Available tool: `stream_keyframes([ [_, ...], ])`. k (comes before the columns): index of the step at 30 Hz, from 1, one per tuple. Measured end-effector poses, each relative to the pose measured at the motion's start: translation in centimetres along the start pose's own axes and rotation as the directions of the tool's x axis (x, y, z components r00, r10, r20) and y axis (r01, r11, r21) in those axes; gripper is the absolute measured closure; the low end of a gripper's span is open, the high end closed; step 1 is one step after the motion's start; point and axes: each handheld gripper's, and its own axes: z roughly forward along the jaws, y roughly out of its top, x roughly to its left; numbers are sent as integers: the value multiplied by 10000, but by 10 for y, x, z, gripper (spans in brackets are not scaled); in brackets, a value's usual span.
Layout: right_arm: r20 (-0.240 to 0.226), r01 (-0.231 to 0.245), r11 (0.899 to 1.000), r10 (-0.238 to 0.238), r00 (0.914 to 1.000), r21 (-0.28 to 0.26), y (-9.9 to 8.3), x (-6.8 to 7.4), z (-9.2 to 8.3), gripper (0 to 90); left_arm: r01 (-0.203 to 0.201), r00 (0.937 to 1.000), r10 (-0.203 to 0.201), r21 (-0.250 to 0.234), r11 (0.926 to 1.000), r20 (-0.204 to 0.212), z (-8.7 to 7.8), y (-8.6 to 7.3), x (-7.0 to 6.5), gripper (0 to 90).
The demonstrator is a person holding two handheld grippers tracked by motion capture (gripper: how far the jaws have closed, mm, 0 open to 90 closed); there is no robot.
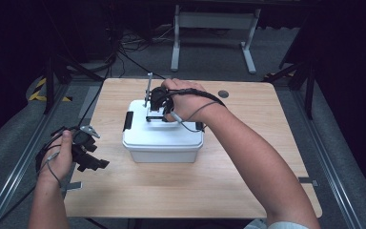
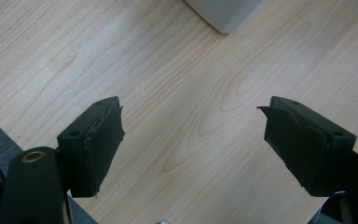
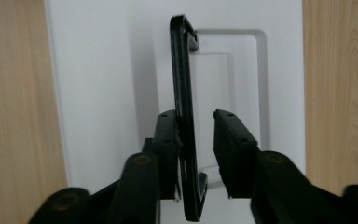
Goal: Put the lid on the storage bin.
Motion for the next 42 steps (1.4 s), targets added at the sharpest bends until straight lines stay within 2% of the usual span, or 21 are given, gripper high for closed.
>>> stream_keyframes([
  [2, -181, -344, 9982, 335, 9993, -501, -4, -1, -7, 639, 12, 10000, -12, -2, 10000, 18, 0, 0, -1, 200],
  [4, -166, -480, 9965, 470, 9988, -686, -7, -1, -13, 617, -115, 9999, 115, -3, 9999, -79, 0, -1, 0, 201],
  [9, -110, -940, 9878, 933, 9956, -1240, -22, -2, -30, 588, 99, 9999, -100, -52, 9999, -129, -3, -8, -2, 201],
  [14, 97, -1378, 9797, 1406, 9900, -1454, -44, -5, -42, 580, 156, 9998, -157, -62, 9999, -155, -5, -12, -2, 201],
  [22, 327, -2343, 9545, 2442, 9692, -1844, -88, -4, -58, 563, 189, 9997, -190, -82, 9998, -164, -4, -10, -3, 195],
  [26, 431, -2714, 9450, 2835, 9580, -1827, -109, -5, -64, 557, 227, 9994, -231, -141, 9996, -255, -3, -8, -2, 188],
  [27, 431, -2714, 9450, 2835, 9580, -1827, -109, -5, -64, 557, 227, 9994, -231, -141, 9996, -255, -3, -8, -2, 187],
  [28, 501, -2890, 9387, 3030, 9517, -1878, -119, -6, -67, 553, 302, 9990, -309, -212, 9993, -324, -3, -7, -1, 190],
  [33, 564, -3211, 9271, 3373, 9397, -1935, -139, -6, -72, 539, 388, 9986, -399, -306, 9988, -355, -4, -8, 0, 189],
  [42, 869, -3842, 9026, 4059, 9098, -1943, -181, -6, -78, 504, 275, 9994, -279, -184, 9995, -227, -2, -8, 0, 194],
])
